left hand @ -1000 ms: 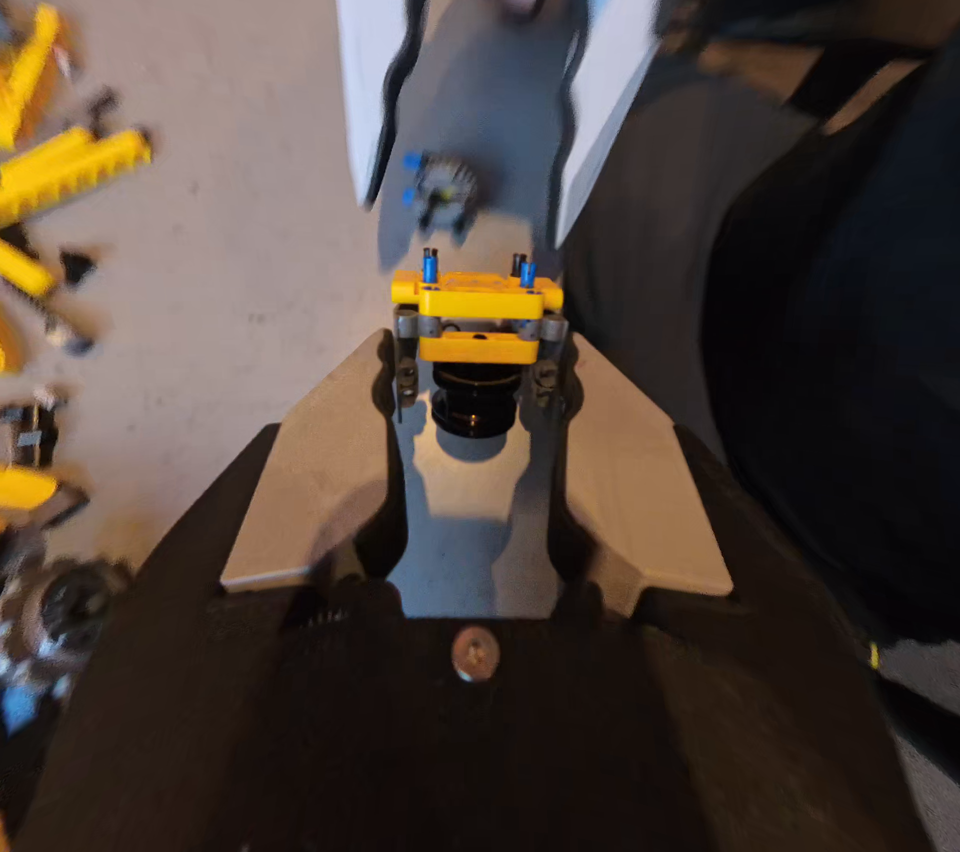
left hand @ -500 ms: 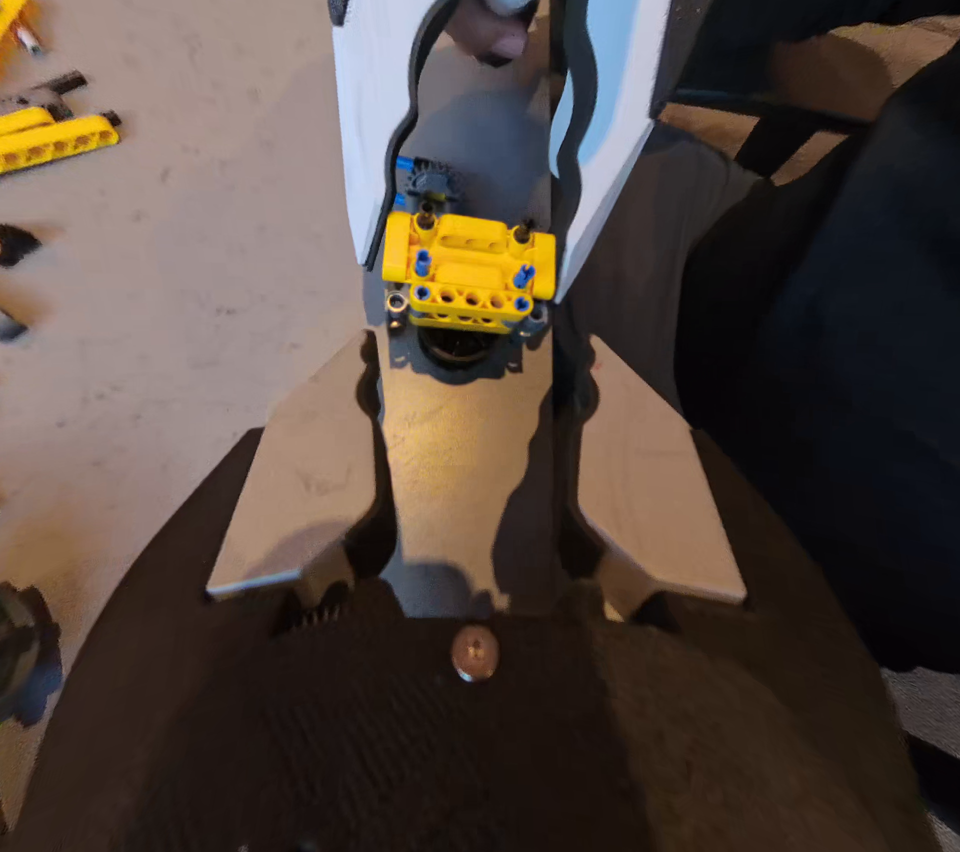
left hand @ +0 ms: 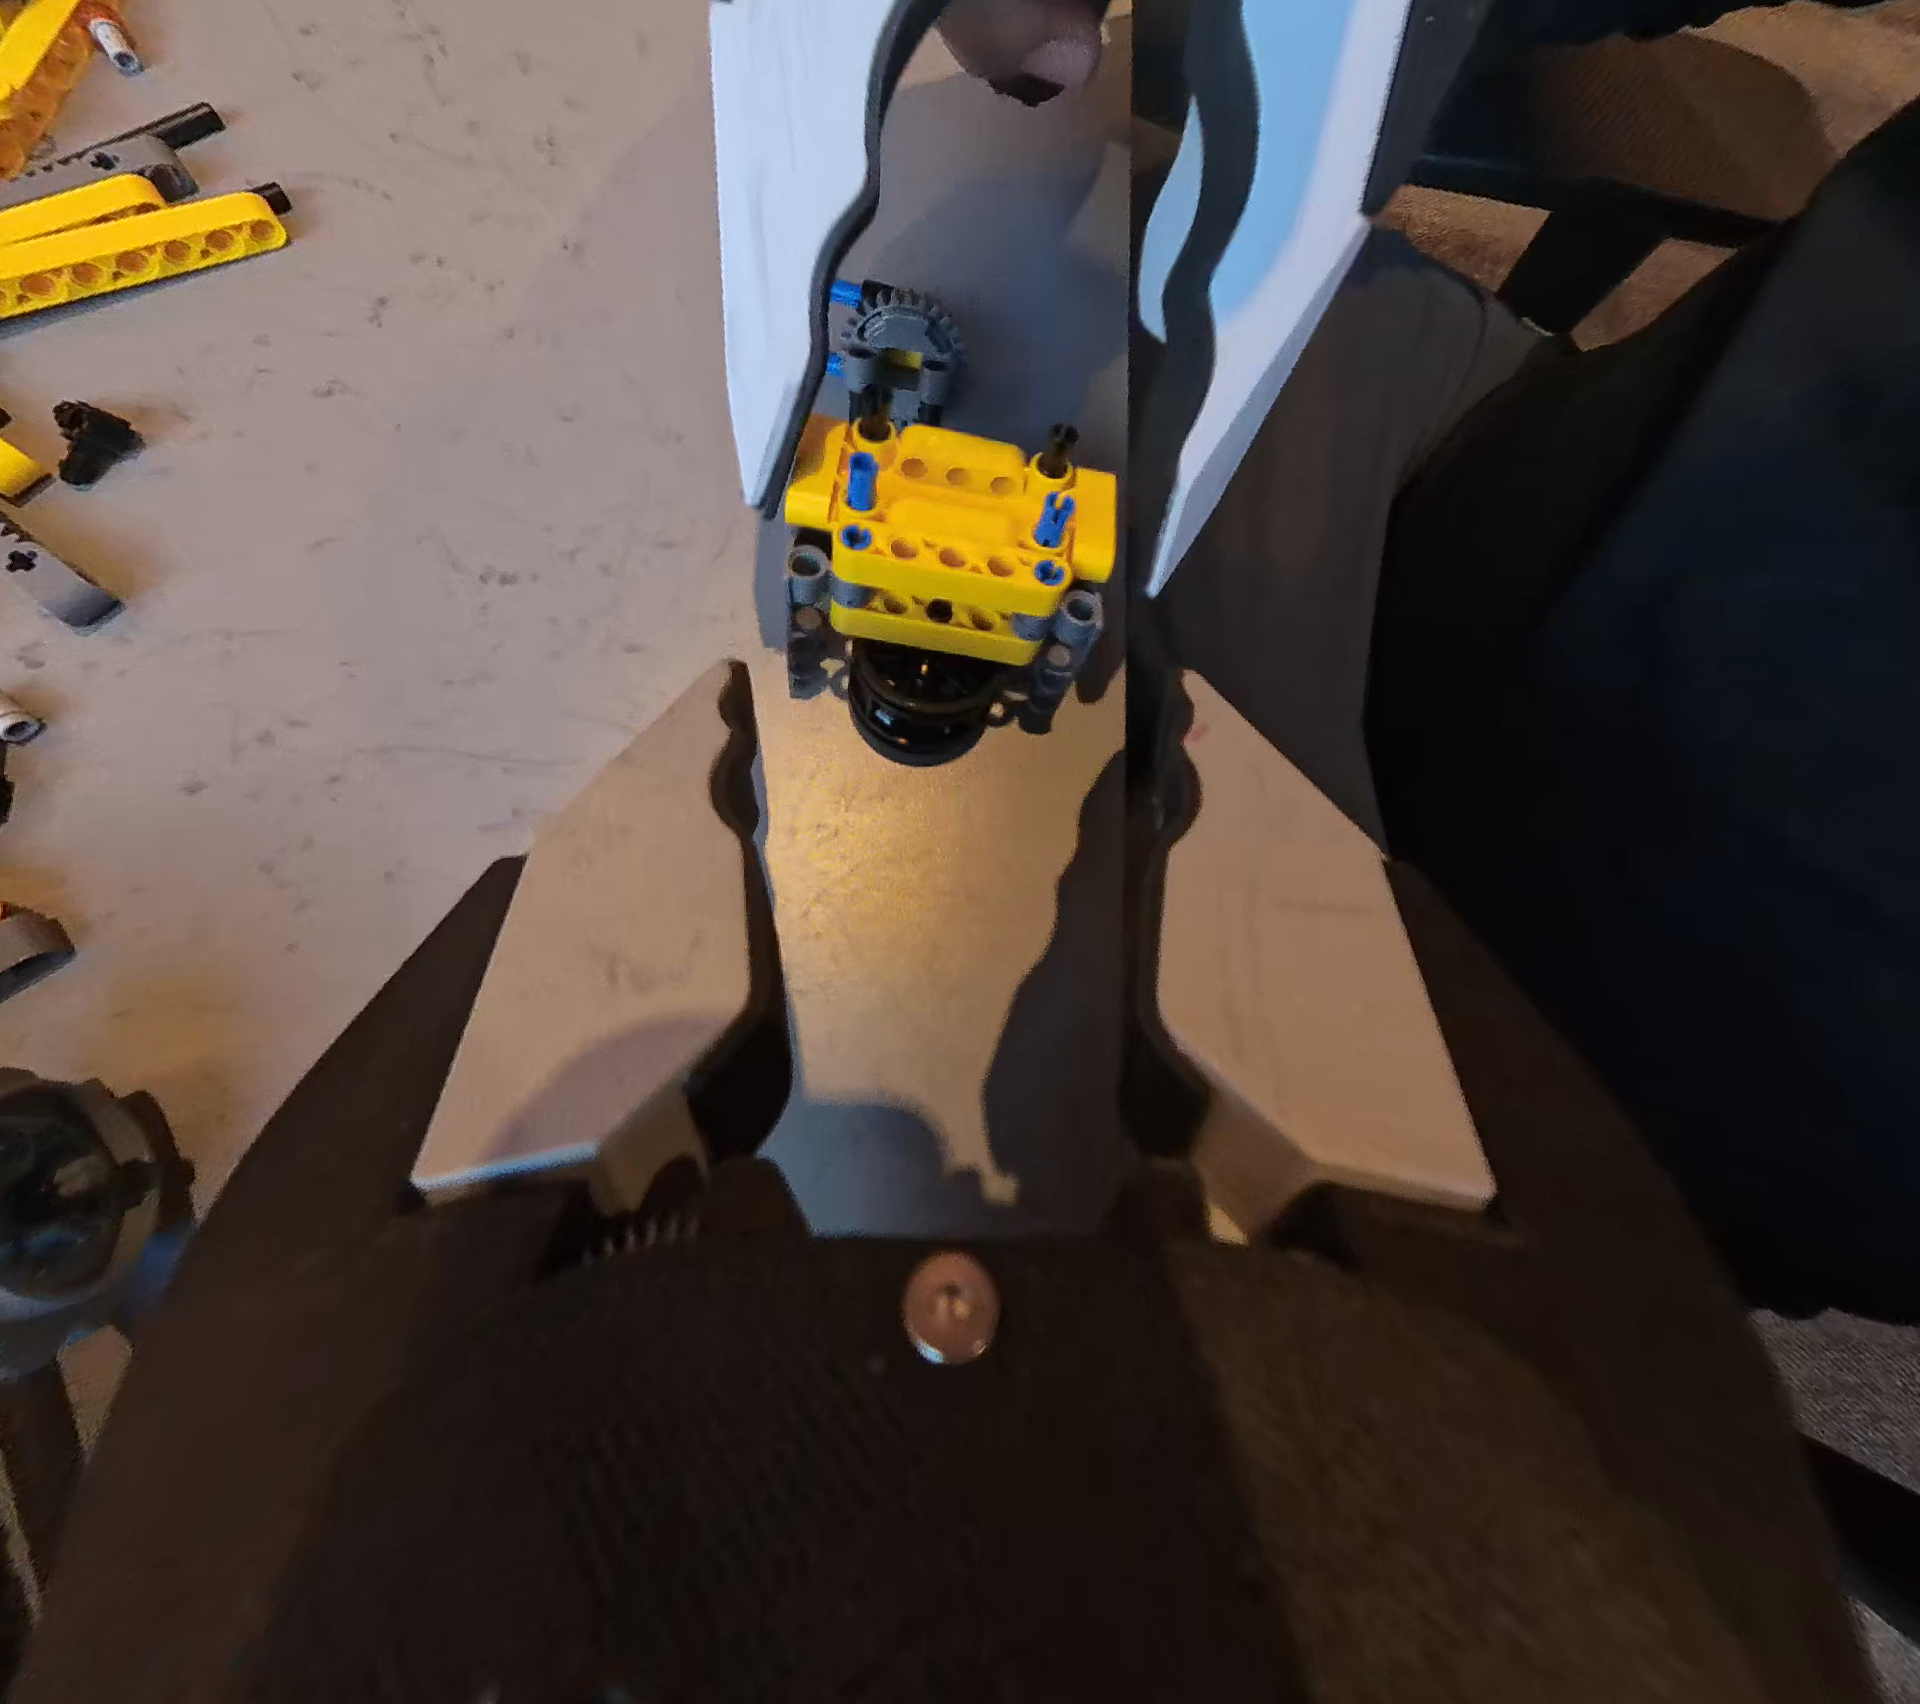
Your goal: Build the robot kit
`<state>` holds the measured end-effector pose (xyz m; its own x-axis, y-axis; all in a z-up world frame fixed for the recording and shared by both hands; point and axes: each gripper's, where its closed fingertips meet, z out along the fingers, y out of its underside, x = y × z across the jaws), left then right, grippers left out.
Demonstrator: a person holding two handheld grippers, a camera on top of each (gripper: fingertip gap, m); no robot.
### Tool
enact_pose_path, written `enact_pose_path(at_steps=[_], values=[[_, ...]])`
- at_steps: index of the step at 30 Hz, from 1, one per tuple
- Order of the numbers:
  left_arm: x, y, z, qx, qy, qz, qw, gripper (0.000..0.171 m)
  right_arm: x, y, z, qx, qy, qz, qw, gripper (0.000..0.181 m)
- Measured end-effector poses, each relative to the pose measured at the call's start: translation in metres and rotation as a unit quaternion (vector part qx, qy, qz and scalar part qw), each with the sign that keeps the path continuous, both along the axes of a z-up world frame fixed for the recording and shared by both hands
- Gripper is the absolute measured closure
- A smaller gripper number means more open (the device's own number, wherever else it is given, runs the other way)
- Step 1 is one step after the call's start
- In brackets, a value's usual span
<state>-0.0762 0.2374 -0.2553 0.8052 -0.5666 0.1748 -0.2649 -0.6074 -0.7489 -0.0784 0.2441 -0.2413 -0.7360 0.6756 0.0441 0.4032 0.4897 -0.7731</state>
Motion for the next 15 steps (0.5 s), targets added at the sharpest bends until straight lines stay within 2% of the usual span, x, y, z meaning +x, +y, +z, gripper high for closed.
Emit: enact_pose_path(at_steps=[1,7,13,15], values=[[0.0,0.0,0.0,0.002,-0.001,0.001,1.0,0.095,0.001,0.001,0.001,-0.006,0.0,-0.001,1.0,0.118],[-0.001,-0.002,-0.002,-0.003,0.003,0.004,1.0,0.095,0.007,0.01,0.001,-0.003,-0.003,-0.014,1.0,0.113],[-0.011,-0.011,0.006,0.011,0.003,0.026,1.0,0.095,0.033,0.057,-0.007,0.035,-0.015,-0.065,0.997,0.122],[-0.013,-0.014,0.009,0.015,0.003,0.033,0.999,0.095,0.037,0.063,-0.009,0.04,-0.021,-0.067,0.997,0.122]])
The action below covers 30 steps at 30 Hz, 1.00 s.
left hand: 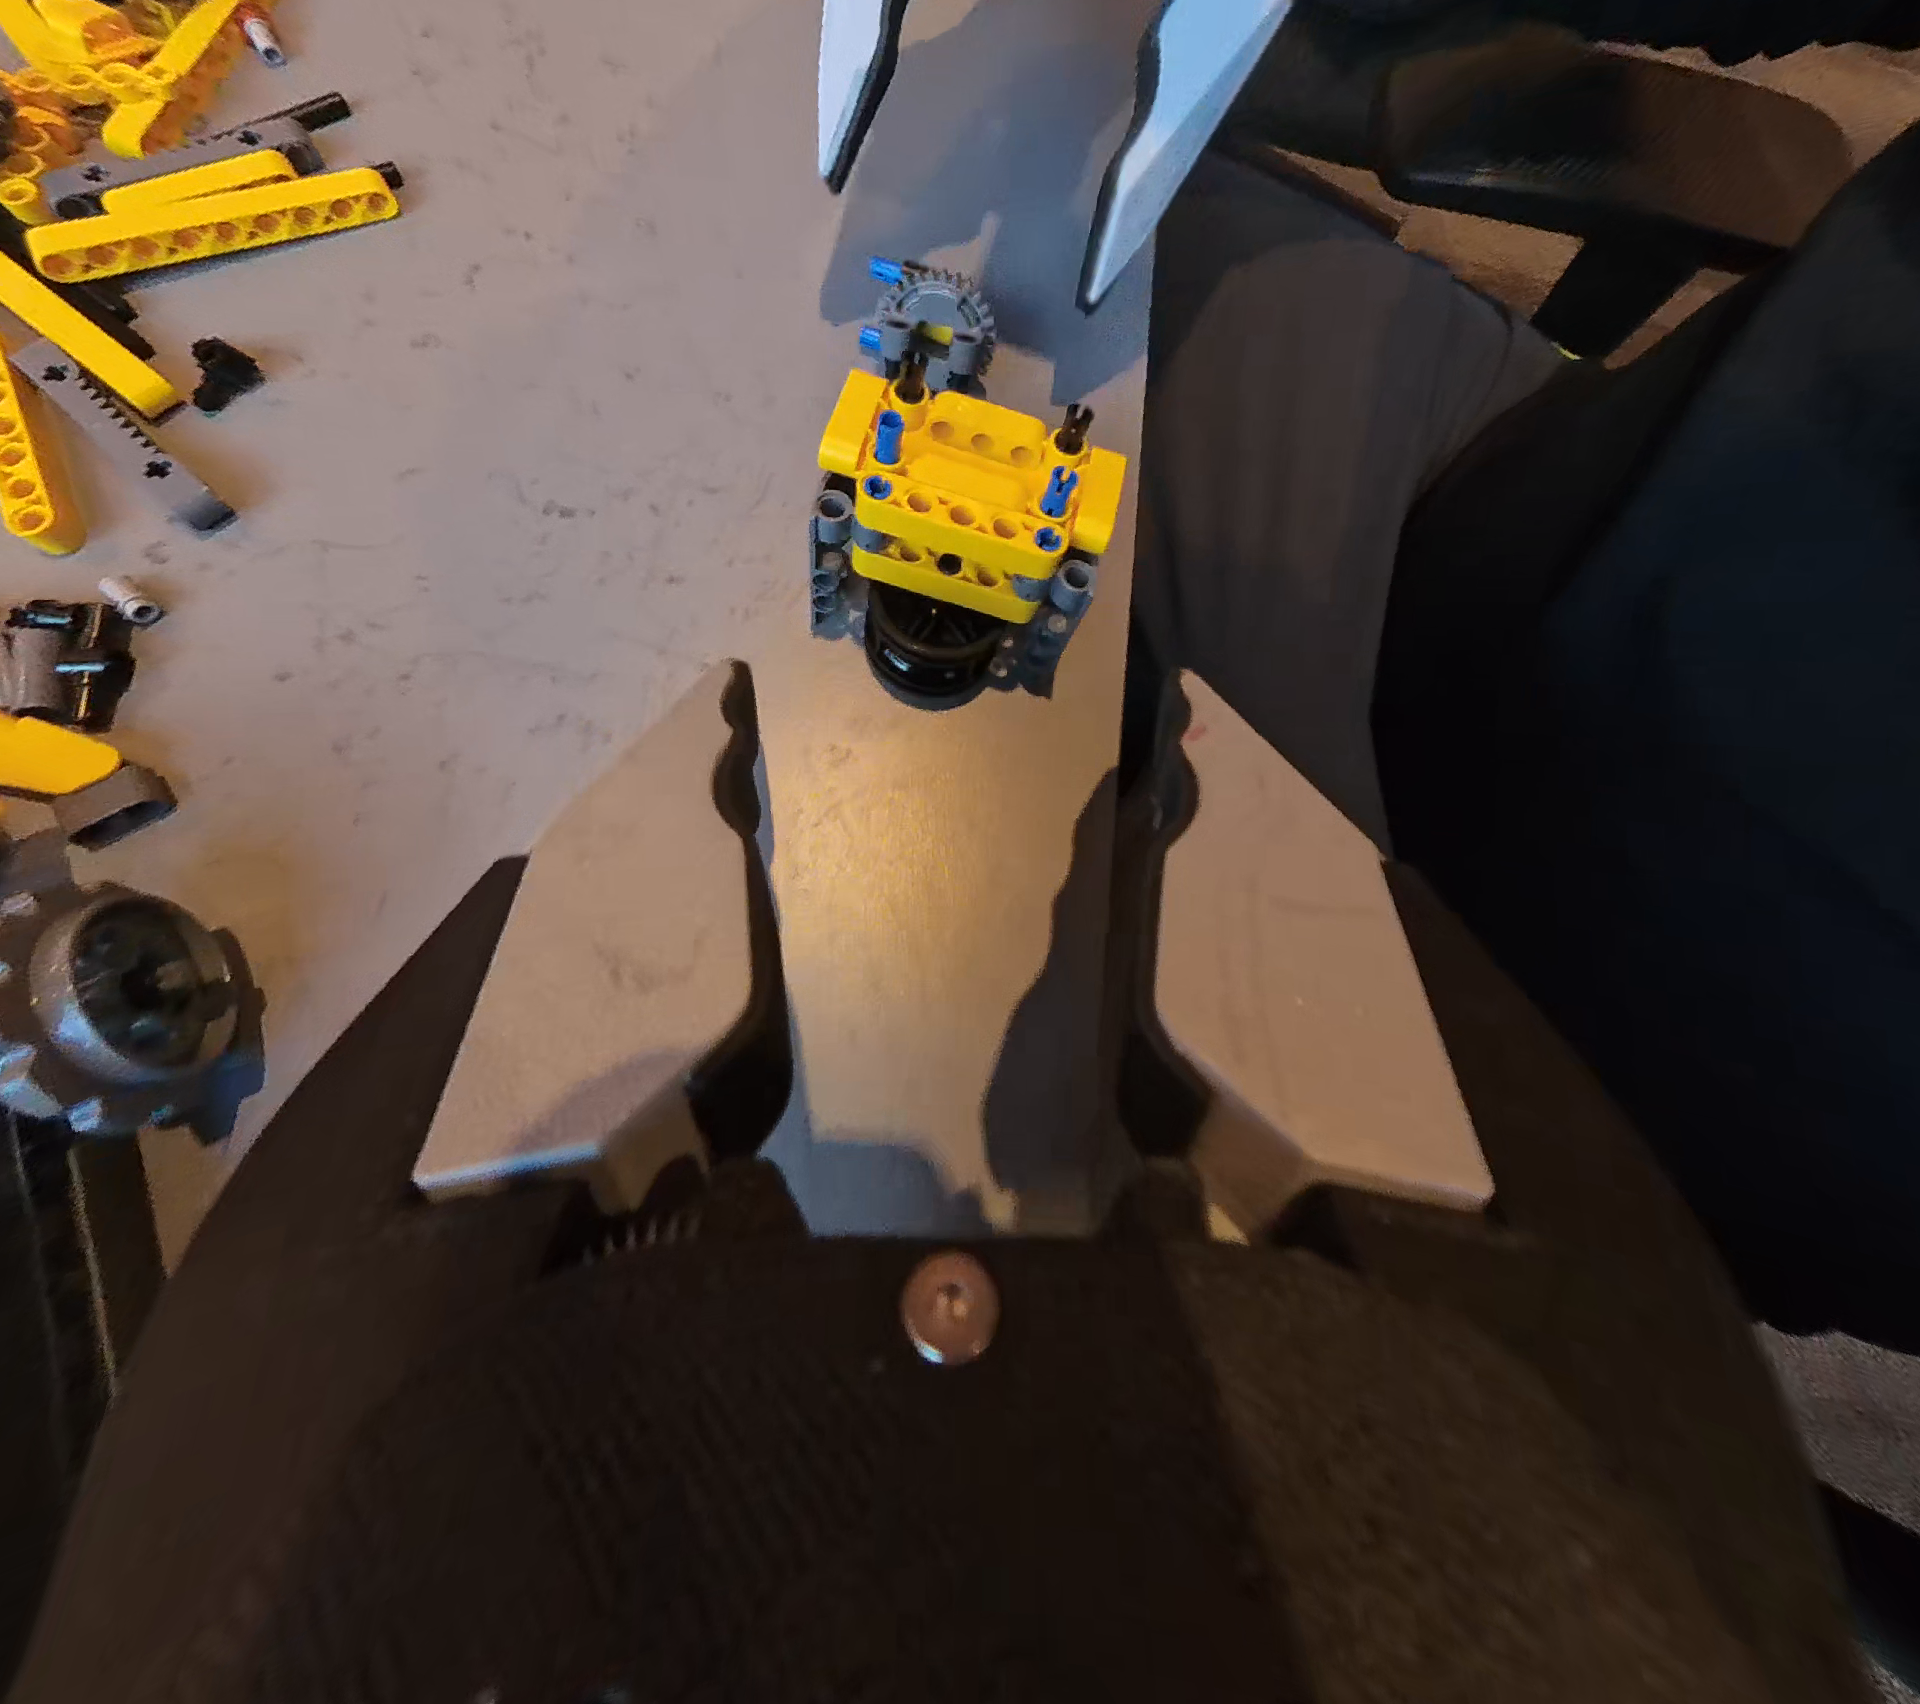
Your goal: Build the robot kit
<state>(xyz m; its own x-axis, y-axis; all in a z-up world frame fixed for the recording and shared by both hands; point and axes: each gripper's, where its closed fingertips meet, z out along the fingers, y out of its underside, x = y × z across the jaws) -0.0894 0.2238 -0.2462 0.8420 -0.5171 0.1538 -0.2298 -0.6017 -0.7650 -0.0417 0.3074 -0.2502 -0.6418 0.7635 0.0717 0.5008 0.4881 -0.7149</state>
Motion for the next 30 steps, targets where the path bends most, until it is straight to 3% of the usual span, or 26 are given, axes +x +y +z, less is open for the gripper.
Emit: enact_pose_path(at_steps=[9,19,21,30], values=[[0.011,0.007,0.017,-0.013,0.031,-0.015,0.999,0.095,-0.014,-0.009,-0.011,0.01,-0.049,0.013,0.999,0.136],[0.024,0.032,0.004,-0.066,0.07,-0.075,0.993,0.088,-0.016,-0.014,-0.014,0.022,-0.061,0.019,0.998,0.147],[0.027,0.032,0.002,-0.071,0.079,-0.09,0.99,0.088,-0.016,-0.014,-0.017,0.026,-0.068,0.021,0.997,0.156],[0.025,0.031,-0.012,-0.091,0.123,-0.112,0.982,0.106,-0.016,-0.02,-0.011,-0.002,-0.025,0.014,1.0,0.157]])
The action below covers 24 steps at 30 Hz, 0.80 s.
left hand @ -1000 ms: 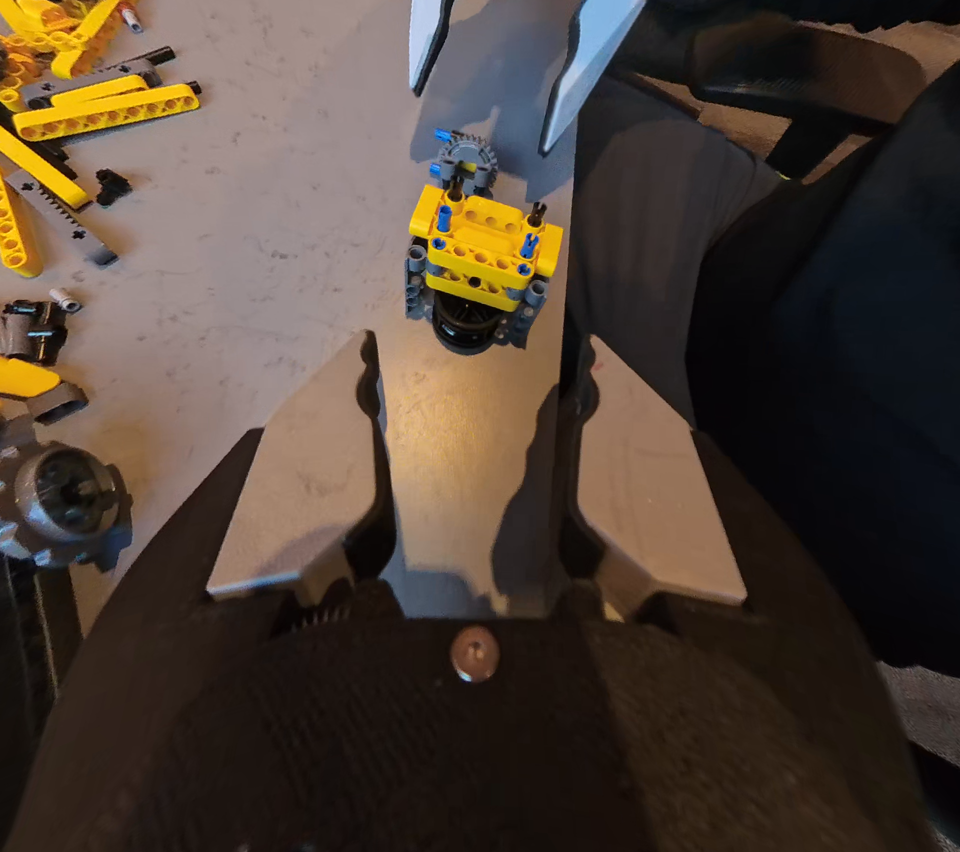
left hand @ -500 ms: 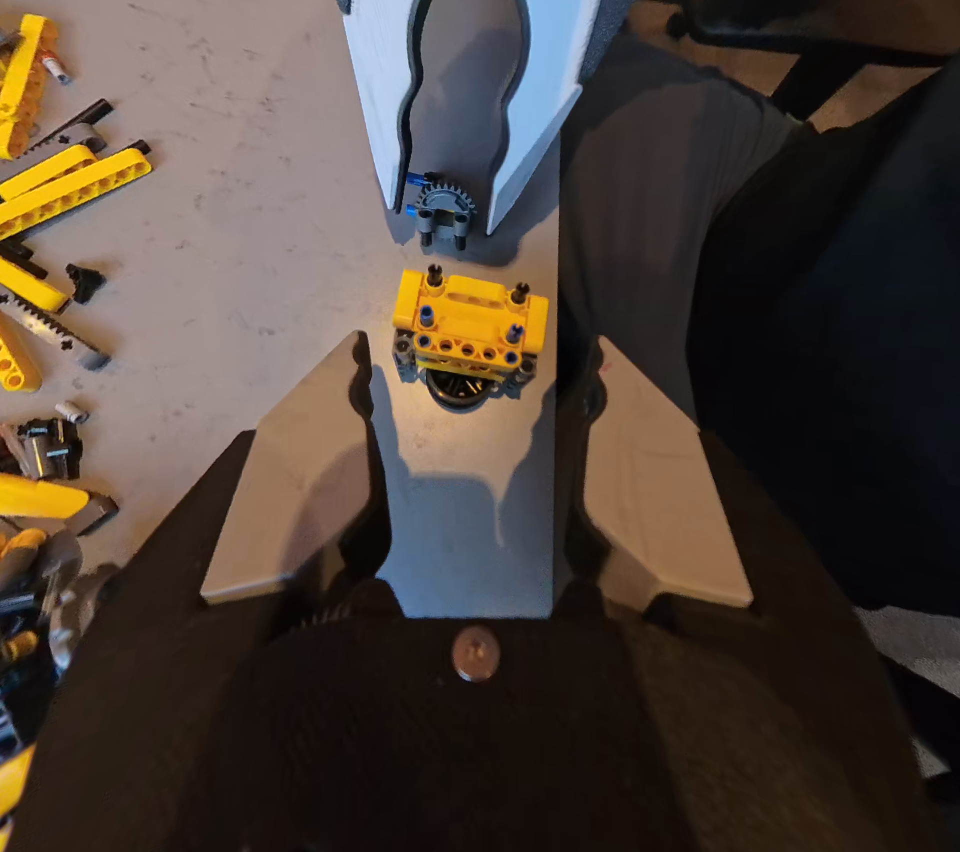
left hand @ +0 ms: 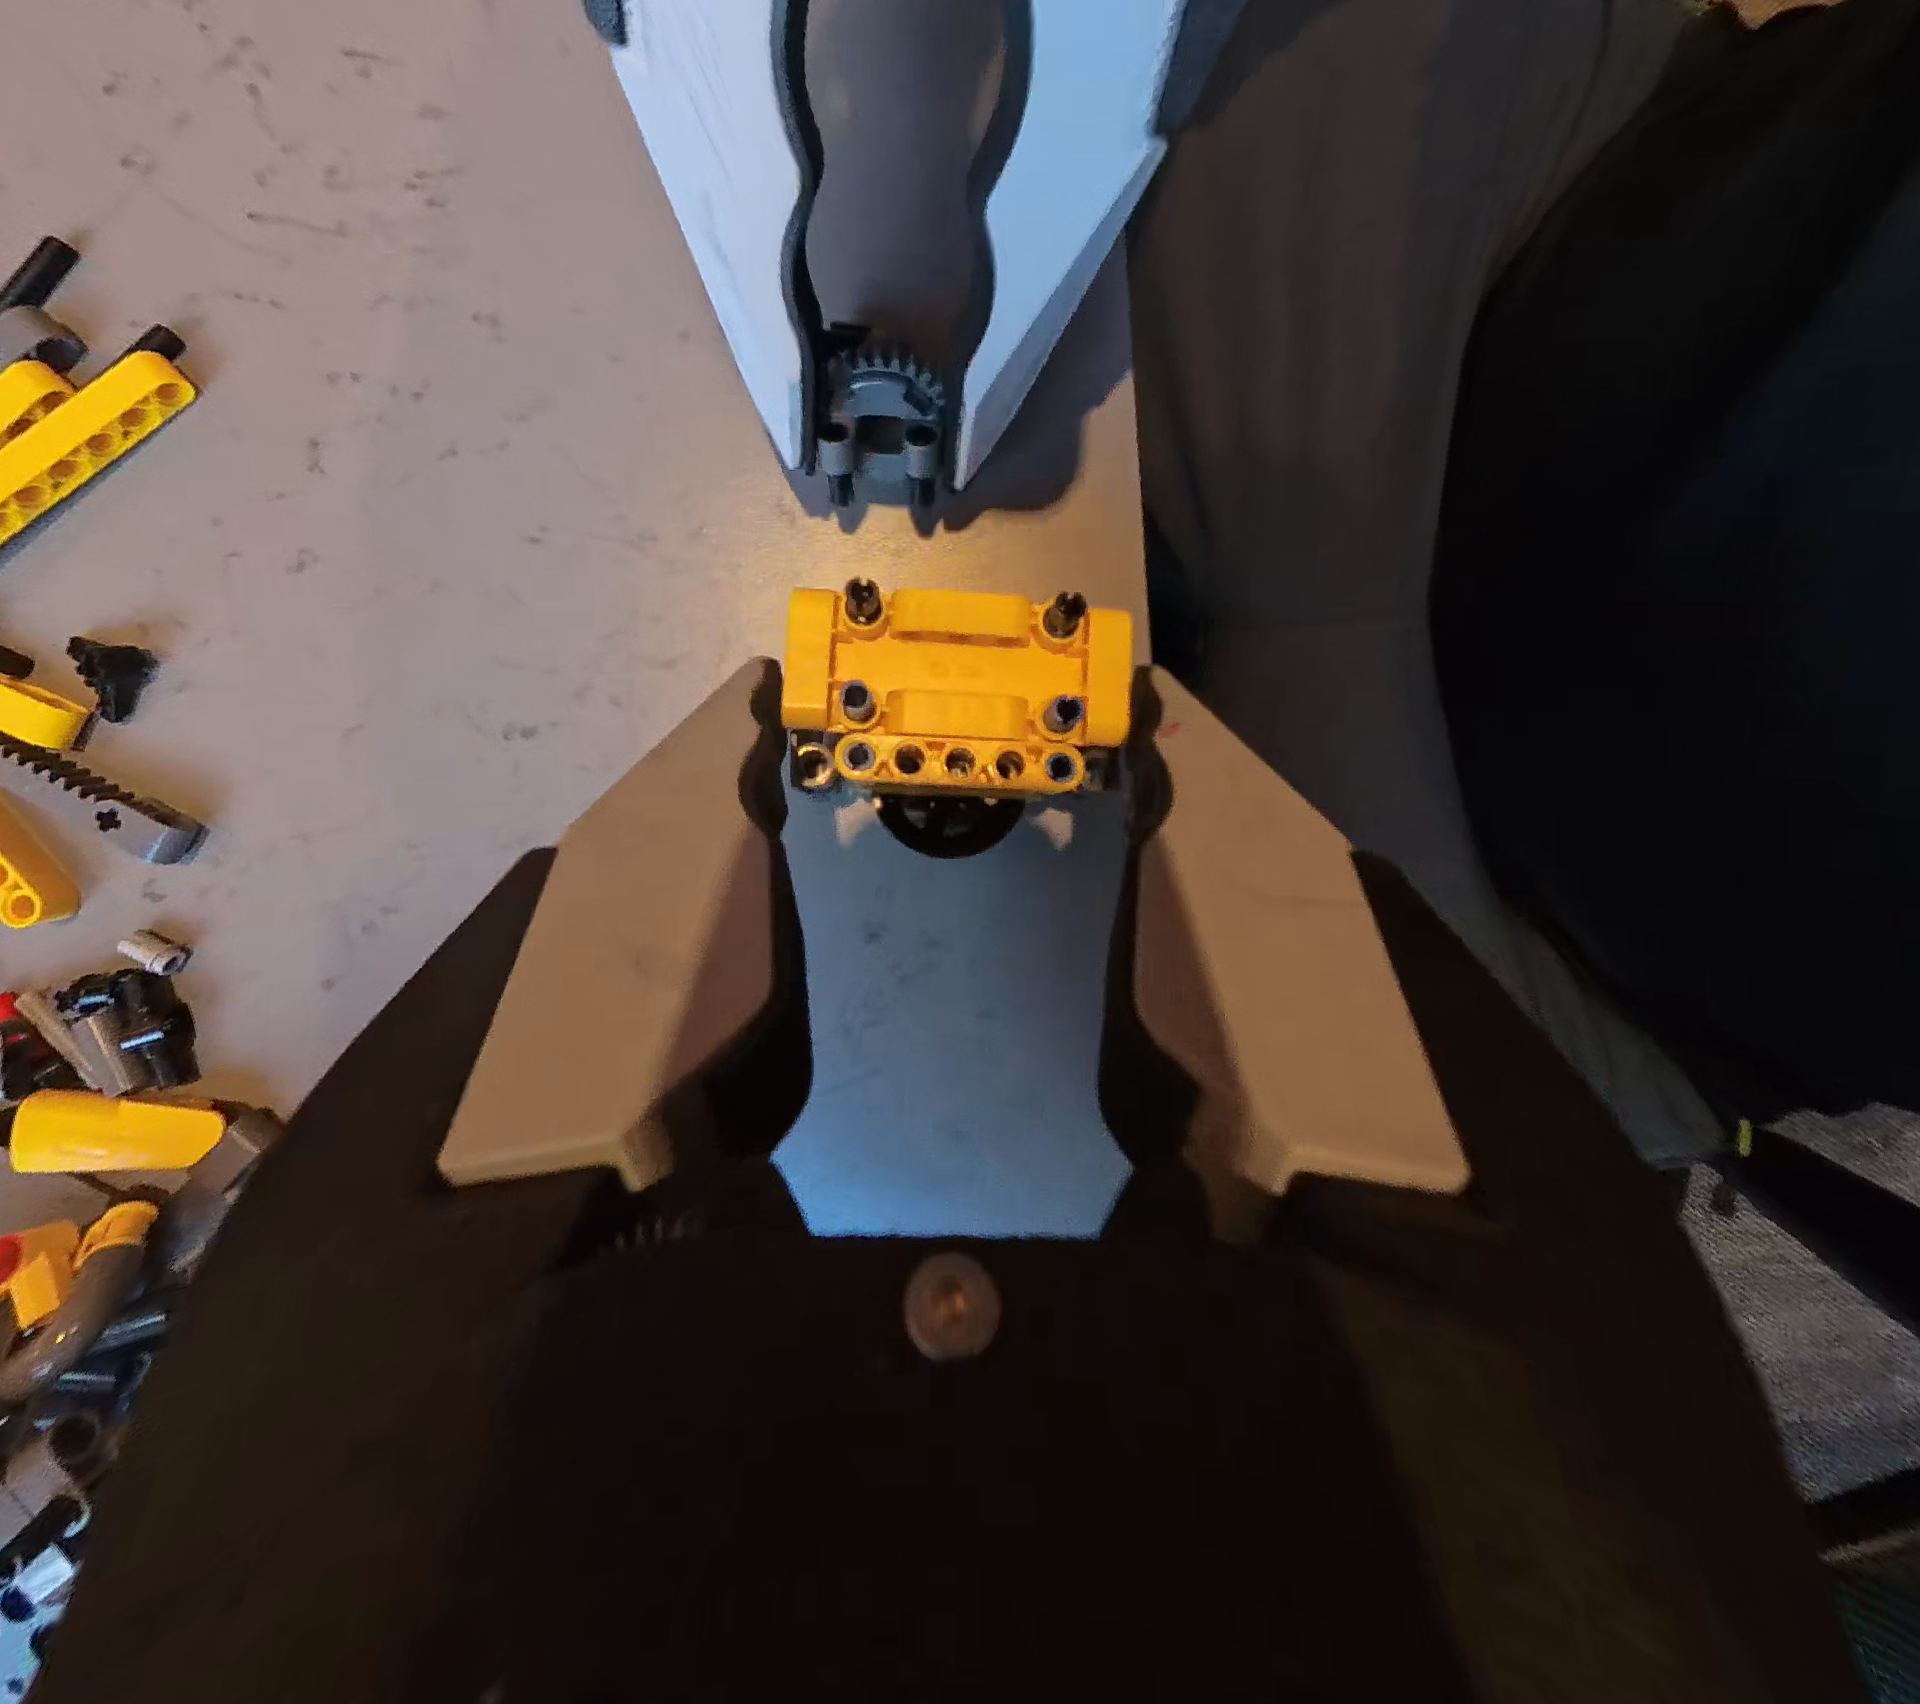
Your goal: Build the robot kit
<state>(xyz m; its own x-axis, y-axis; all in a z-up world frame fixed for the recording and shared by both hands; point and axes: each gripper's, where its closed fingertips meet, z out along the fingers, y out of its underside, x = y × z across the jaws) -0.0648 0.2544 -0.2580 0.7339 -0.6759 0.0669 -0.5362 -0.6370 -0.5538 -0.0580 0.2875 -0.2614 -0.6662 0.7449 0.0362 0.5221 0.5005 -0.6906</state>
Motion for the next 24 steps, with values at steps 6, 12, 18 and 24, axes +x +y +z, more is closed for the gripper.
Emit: enact_pose_path(at_steps=[6,12,18,24], values=[[-0.003,0.003,0.004,0.051,-0.038,0.015,0.998,0.107,-0.004,-0.017,0.024,-0.101,0.075,-0.03,0.992,0.157],[-0.001,0.002,0.022,0.129,-0.101,0.019,0.986,0.107,-0.011,-0.024,0.05,-0.189,0.147,-0.05,0.97,0.158],[-0.001,-0.004,0.029,0.169,-0.168,0.046,0.97,0.107,-0.015,-0.037,0.058,-0.197,0.173,-0.035,0.964,0.158],[-0.001,-0.009,0.031,0.18,-0.198,0.05,0.962,0.107,-0.018,-0.043,0.063,-0.188,0.201,-0.023,0.961,0.158]])
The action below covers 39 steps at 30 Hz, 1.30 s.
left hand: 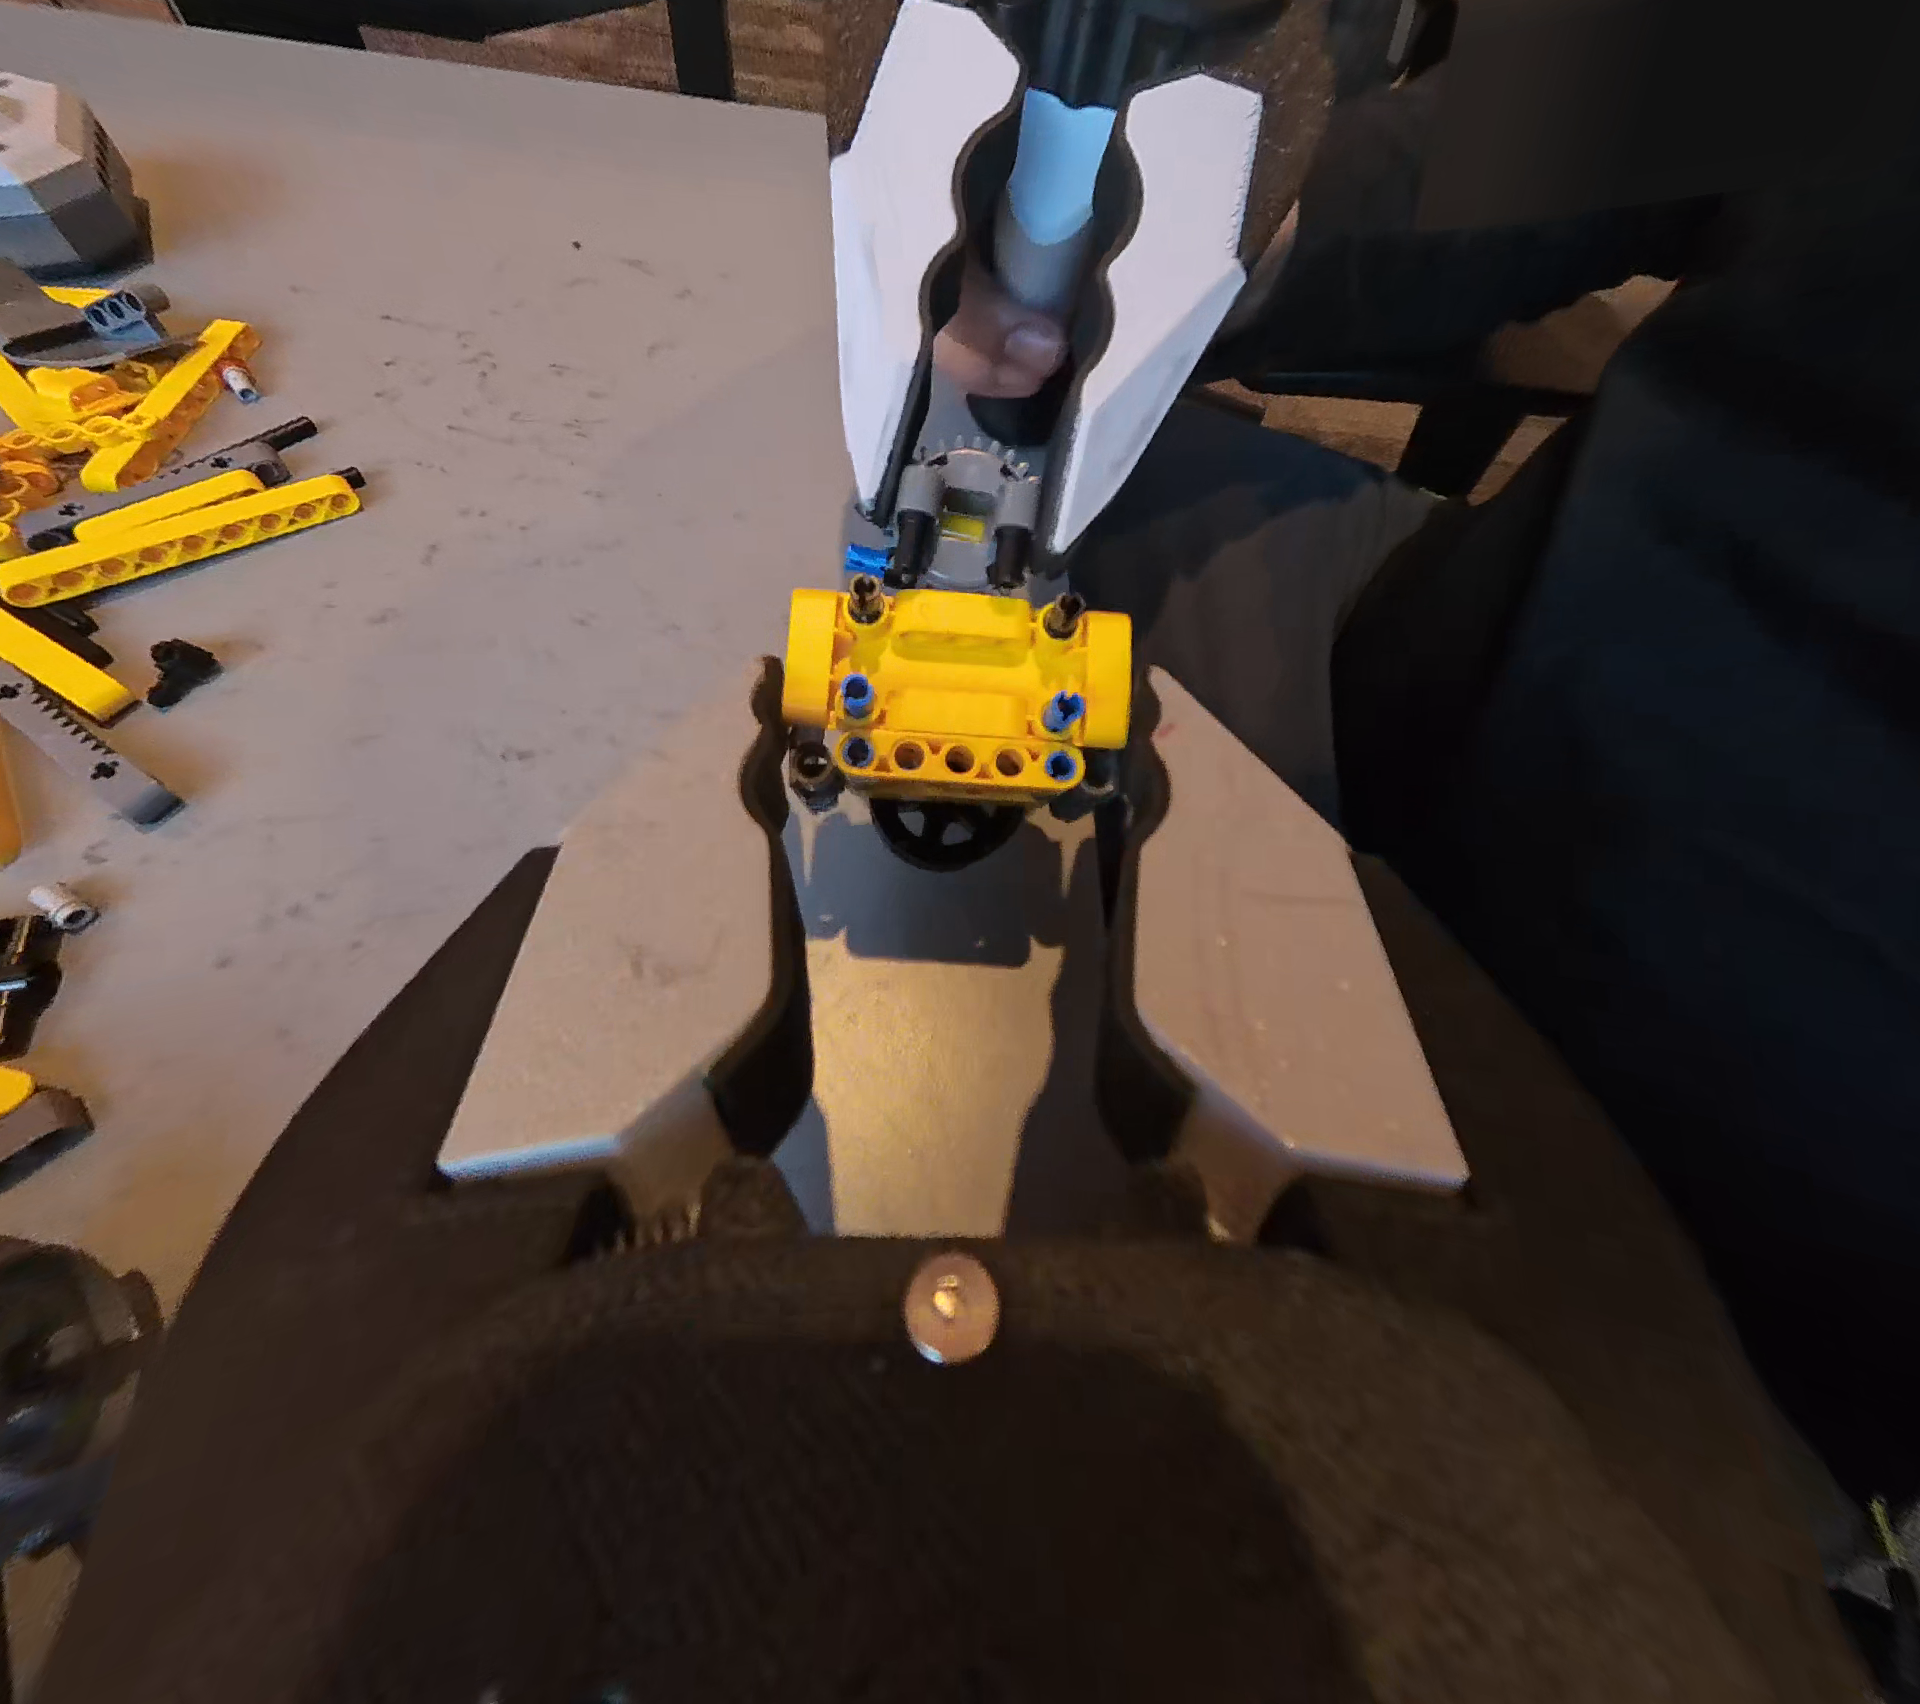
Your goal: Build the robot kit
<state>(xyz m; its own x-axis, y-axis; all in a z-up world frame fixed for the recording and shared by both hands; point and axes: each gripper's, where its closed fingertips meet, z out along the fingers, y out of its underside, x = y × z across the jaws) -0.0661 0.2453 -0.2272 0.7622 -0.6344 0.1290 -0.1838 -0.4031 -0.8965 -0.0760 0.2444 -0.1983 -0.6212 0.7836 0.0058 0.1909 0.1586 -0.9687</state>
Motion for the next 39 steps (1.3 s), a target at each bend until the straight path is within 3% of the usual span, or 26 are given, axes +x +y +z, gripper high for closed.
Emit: enact_pose_path(at_steps=[7,21,31,39], values=[[-0.002,-0.003,0.015,0.034,-0.04,-0.001,0.999,0.107,0.0,-0.003,0.007,-0.009,0.023,0.006,1.0,0.158],[0.0,-0.005,0.013,0.037,-0.025,-0.006,0.999,0.108,0.001,-0.008,0.005,0.006,0.029,0.032,0.999,0.158],[-0.003,-0.006,-0.018,-0.034,0.049,-0.005,0.998,0.108,0.001,-0.006,-0.023,0.154,-0.034,0.05,0.986,0.158],[-0.003,-0.005,-0.021,-0.045,0.05,-0.006,0.998,0.108,0.002,-0.003,-0.031,0.201,-0.031,0.063,0.977,0.158]])
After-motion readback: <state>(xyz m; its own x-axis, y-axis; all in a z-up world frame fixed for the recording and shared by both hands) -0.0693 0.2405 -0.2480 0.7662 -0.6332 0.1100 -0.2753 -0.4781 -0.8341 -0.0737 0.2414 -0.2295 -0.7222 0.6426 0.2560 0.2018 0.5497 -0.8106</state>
